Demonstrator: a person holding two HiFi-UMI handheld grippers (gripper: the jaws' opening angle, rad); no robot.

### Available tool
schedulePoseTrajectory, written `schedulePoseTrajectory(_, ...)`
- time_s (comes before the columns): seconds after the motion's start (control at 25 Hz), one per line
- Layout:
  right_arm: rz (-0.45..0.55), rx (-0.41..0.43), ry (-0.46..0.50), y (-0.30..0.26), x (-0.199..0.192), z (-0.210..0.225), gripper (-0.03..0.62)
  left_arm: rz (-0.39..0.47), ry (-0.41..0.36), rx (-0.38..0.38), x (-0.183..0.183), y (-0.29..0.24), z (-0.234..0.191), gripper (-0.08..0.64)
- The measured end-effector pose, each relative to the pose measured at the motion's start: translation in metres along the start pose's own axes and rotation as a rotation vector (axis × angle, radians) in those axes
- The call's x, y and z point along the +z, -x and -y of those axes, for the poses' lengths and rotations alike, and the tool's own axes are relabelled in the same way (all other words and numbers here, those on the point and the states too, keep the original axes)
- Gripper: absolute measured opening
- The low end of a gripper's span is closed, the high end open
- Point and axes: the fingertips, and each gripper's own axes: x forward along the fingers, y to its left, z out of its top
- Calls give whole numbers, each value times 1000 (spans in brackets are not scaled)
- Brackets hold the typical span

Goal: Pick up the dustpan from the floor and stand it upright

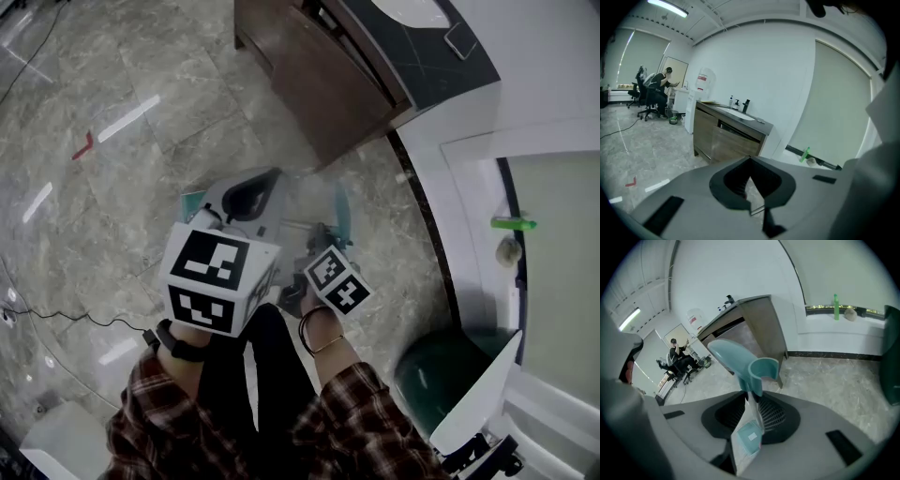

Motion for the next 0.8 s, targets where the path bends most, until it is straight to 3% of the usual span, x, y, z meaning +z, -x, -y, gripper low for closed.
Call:
schedulePoseTrajectory(0.44, -114, 132, 201, 9, -41, -78, 91, 29, 67, 158, 1, 66, -52, 0)
schedulePoseTrajectory(0.8, -197, 165, 296, 18, -51, -101, 104, 58, 80, 185, 14, 92, -65, 0)
